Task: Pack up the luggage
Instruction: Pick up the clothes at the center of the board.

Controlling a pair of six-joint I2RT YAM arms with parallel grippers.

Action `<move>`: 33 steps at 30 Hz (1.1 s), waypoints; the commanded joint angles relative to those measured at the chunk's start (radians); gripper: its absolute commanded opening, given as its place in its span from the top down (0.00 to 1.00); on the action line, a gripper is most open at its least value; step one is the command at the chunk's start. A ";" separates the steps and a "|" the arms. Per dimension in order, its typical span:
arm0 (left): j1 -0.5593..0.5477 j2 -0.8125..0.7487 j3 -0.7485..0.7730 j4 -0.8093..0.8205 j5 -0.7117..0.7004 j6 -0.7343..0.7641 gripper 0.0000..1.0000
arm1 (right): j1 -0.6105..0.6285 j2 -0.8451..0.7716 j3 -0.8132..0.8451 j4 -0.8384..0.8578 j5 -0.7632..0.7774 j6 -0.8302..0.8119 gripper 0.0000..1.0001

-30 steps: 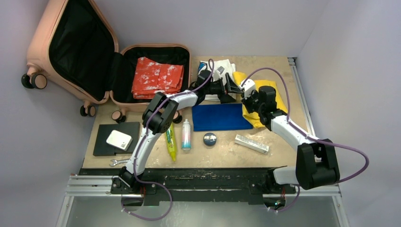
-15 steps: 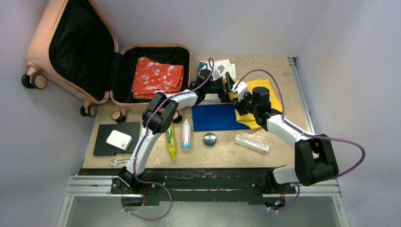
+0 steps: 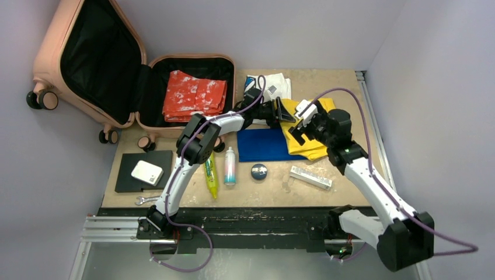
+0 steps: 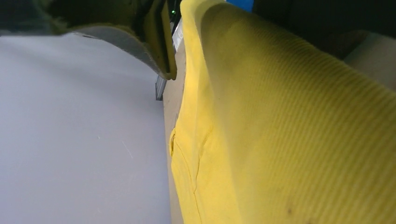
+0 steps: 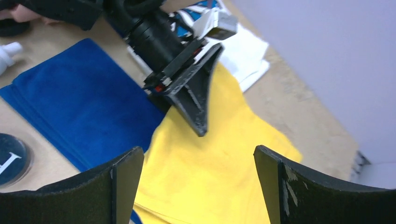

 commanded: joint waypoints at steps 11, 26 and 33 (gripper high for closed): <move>-0.007 -0.093 0.135 -0.192 -0.066 0.184 1.00 | -0.233 -0.082 -0.121 0.122 0.196 0.041 0.06; 0.003 -0.259 0.371 -0.641 -0.261 0.505 1.00 | -0.240 -0.130 -0.134 0.157 0.232 0.084 0.07; 0.094 -0.342 0.338 -0.660 -0.226 0.529 1.00 | -0.241 -0.155 -0.138 0.162 0.230 0.090 0.08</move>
